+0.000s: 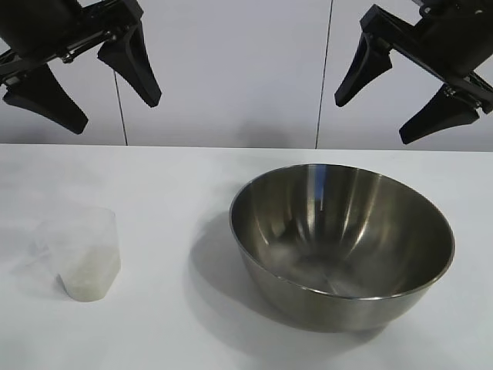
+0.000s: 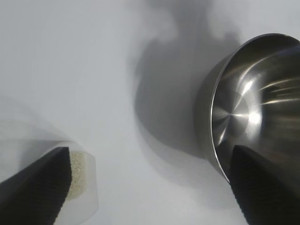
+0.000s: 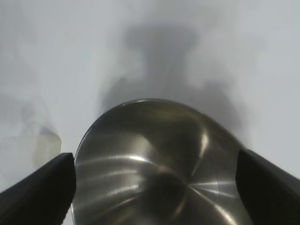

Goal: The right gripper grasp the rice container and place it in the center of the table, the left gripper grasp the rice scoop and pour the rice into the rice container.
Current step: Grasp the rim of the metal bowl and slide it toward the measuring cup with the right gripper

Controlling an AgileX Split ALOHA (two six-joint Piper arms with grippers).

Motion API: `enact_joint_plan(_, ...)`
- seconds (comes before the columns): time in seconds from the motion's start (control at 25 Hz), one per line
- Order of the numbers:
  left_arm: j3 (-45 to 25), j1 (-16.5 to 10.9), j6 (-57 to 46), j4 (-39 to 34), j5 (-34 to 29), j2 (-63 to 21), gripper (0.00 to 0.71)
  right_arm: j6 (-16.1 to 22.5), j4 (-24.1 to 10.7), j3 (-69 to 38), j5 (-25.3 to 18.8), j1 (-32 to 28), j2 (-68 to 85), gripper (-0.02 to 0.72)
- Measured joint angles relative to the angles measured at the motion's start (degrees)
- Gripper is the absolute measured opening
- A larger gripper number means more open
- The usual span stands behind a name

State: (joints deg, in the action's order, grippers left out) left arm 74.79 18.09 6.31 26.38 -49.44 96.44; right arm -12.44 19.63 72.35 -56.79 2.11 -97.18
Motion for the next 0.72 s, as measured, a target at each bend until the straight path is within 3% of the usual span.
enact_joint_plan(0.12, 0.00, 0.00, 0.00, 0.00, 0.00, 0.00, 0.657, 2.13, -5.31, 0.00, 0.26, 0.00, 0.00, 0.642)
enact_joint_plan(0.56, 0.00, 0.00, 0.00, 0.00, 0.44, 0.00, 0.657, 2.13, -6.37, -6.24, 11.15, 6.13, -10.04, 0.637)
enact_joint_plan(0.72, 0.00, 0.00, 0.00, 0.00, 0.44, 0.00, 0.657, 3.08, -6.18, -6.30, 13.22, 7.00, -11.36, 0.490)
